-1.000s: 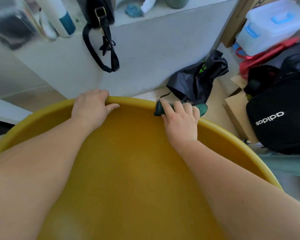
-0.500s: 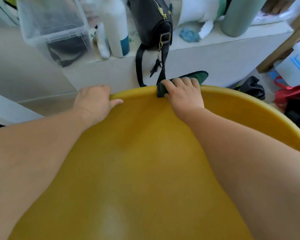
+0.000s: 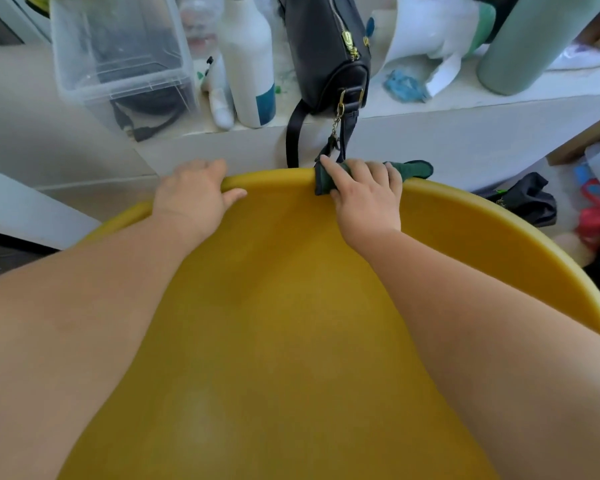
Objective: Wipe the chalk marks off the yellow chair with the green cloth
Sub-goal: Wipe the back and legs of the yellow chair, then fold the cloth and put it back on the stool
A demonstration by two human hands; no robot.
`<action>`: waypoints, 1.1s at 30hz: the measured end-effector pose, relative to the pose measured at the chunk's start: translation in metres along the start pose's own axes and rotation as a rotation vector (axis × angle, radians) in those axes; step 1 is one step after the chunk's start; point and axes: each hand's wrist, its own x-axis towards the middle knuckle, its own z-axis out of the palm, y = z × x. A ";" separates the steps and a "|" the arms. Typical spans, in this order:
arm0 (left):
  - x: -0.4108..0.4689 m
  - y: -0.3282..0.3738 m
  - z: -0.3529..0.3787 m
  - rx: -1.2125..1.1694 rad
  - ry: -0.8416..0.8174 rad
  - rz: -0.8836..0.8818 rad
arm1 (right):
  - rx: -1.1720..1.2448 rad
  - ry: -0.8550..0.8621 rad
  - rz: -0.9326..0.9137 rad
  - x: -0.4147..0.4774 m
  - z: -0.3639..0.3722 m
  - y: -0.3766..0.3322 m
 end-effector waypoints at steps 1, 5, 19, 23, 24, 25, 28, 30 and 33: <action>-0.004 0.006 -0.001 0.025 -0.015 -0.045 | -0.018 -0.018 -0.007 0.002 -0.005 0.000; -0.039 0.036 -0.001 0.135 -0.180 -0.205 | -0.018 -0.080 0.023 -0.003 -0.034 -0.001; -0.267 0.203 -0.141 -1.404 -0.380 -0.490 | 0.912 -0.435 0.209 -0.186 -0.264 -0.022; -0.316 0.225 -0.193 -1.339 -0.278 -0.533 | 1.041 -0.557 0.207 -0.241 -0.330 -0.001; -0.326 0.228 -0.205 -1.337 -0.271 -0.516 | 1.106 -0.592 0.225 -0.252 -0.343 0.006; -0.335 0.232 -0.215 -1.338 -0.270 -0.484 | 1.184 -0.620 0.257 -0.261 -0.355 0.012; -0.354 0.243 -0.243 -1.379 -0.330 -0.394 | 1.224 -0.573 0.315 -0.283 -0.380 0.026; -0.359 0.249 -0.259 -1.391 -0.391 -0.300 | 1.084 -0.531 0.292 -0.293 -0.391 0.033; -0.358 0.255 -0.280 -1.392 -0.404 -0.173 | 1.124 -0.566 0.340 -0.306 -0.410 0.032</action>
